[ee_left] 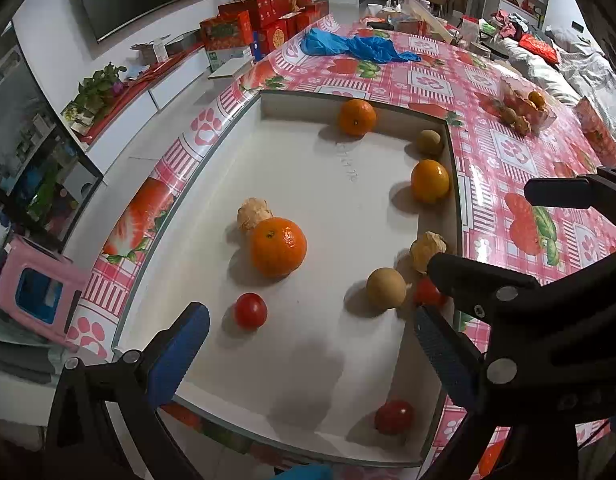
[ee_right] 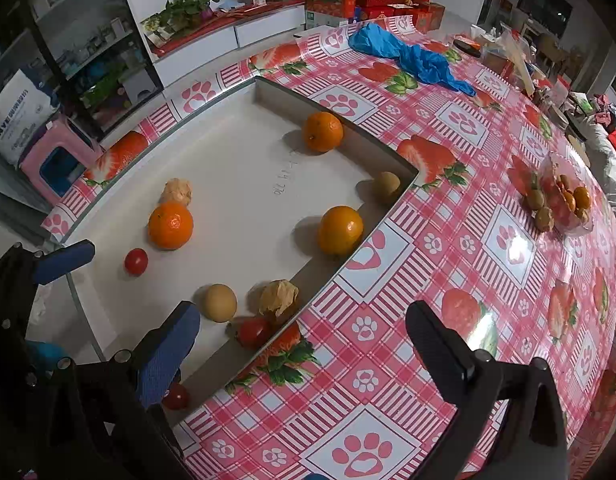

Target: Organize fruits

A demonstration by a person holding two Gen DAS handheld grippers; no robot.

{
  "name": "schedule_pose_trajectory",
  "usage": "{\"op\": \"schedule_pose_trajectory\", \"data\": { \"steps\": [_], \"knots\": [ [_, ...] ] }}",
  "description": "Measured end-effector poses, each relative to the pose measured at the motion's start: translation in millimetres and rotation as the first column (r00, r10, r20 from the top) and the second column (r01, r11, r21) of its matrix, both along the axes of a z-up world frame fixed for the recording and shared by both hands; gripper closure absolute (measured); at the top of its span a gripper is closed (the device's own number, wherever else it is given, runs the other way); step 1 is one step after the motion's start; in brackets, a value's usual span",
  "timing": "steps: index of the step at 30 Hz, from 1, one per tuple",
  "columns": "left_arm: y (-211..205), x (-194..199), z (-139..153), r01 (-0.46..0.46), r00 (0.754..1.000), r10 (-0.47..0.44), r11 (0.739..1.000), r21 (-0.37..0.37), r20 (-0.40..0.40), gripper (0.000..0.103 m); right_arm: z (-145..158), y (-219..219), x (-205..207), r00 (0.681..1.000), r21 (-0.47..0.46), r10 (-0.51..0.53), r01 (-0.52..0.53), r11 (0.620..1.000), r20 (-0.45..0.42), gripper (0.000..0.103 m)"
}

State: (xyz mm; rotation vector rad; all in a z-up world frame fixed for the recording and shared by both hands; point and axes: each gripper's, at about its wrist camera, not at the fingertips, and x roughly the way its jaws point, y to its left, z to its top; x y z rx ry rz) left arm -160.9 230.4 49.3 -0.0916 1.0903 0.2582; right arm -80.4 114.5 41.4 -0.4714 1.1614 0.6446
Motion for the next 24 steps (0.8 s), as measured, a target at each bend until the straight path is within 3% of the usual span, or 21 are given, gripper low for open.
{"op": "schedule_pose_trajectory", "data": {
  "steps": [24],
  "knots": [
    [-4.9,-1.0,0.0,0.005,1.0,-0.005,0.999,0.039,0.0,0.0,-0.7,-1.1,-2.9,1.0,-0.003,0.001,-0.001,1.0,0.0,0.0]
  ]
}}
